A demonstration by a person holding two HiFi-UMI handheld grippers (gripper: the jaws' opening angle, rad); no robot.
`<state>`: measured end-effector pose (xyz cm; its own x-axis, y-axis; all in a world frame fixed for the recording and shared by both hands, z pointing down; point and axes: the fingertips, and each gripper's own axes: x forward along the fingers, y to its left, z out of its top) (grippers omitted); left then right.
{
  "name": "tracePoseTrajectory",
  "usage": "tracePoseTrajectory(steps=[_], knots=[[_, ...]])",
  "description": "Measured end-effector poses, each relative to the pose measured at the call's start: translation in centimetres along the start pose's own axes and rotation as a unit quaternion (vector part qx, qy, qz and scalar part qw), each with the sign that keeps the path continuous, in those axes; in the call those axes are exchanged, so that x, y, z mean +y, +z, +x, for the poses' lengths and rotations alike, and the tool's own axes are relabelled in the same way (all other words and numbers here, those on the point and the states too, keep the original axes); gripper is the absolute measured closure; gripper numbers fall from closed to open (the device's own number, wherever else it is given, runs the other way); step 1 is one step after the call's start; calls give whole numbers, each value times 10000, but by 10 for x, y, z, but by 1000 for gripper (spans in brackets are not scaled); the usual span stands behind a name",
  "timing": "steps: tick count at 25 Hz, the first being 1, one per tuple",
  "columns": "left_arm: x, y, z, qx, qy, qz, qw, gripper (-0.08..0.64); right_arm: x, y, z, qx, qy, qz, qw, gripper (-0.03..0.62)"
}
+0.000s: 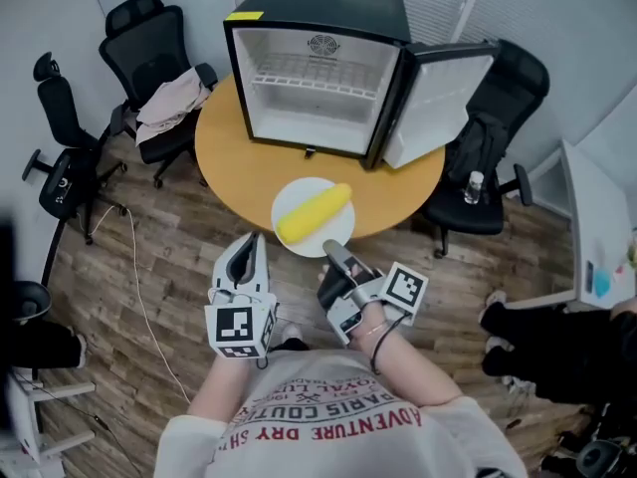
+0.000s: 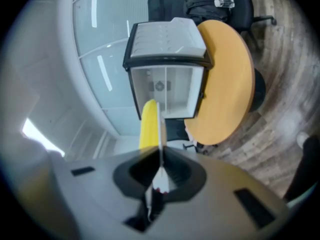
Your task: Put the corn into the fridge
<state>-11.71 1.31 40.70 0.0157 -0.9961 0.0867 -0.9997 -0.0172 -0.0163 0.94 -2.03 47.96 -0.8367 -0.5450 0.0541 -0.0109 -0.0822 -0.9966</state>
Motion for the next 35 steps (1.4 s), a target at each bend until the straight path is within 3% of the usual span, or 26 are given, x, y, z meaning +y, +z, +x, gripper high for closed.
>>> tracePoseTrajectory(steps=[11,19,24,35], knots=[[67,-3,110,185,-401,-64,9990,535,-6,49,111,-421,-203,105,9989,552],[80,2,193,198,-219,224,9993,535,6,115,167,-327,-135,58,9994,552],[87,3,233,176,-204,106,9996,535,9,148,197,-362,-188,-20,9992,552],[107,6,308,224,-941,206,9951,535,21,194,247,-1236,-64,84,9923,552]])
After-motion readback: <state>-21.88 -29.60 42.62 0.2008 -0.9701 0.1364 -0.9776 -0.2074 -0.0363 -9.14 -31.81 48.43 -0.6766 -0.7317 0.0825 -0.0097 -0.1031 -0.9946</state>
